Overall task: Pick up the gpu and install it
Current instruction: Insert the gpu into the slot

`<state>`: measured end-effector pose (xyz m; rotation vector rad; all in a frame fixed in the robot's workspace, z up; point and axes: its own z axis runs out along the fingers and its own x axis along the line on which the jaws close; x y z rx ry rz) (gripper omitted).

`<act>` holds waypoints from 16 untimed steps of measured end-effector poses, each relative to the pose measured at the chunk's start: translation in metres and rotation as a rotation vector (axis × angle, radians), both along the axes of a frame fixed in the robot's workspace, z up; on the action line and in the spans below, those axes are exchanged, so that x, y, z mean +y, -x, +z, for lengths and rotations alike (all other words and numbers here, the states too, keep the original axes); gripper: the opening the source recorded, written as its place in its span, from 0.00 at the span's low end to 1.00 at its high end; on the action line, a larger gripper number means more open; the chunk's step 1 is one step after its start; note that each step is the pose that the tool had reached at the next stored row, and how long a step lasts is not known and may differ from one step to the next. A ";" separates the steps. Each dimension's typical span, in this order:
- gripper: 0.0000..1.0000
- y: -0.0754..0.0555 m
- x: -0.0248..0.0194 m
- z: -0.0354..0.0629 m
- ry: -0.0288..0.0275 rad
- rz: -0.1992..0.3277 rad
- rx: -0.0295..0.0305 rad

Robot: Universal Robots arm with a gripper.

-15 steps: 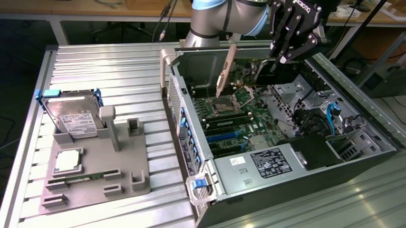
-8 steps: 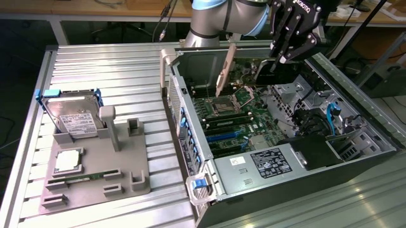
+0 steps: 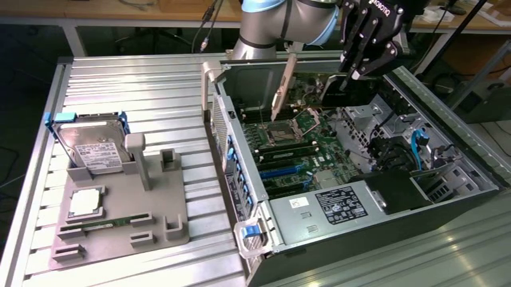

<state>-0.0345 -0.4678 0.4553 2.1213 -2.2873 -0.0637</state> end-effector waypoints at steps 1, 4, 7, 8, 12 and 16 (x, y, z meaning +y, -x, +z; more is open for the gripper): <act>0.27 0.000 0.0000 0.0000 0.0000 0.000 0.0000; 0.27 0.000 0.0000 0.0000 -0.0001 0.000 0.0000; 0.27 0.000 -0.0001 -0.0003 -0.0004 0.019 0.0000; 0.27 0.000 -0.0001 -0.0004 -0.0004 0.026 0.0000; 0.27 0.000 0.0000 -0.0004 -0.0003 0.028 -0.0002; 0.27 0.000 0.0000 -0.0004 -0.0004 0.028 -0.0002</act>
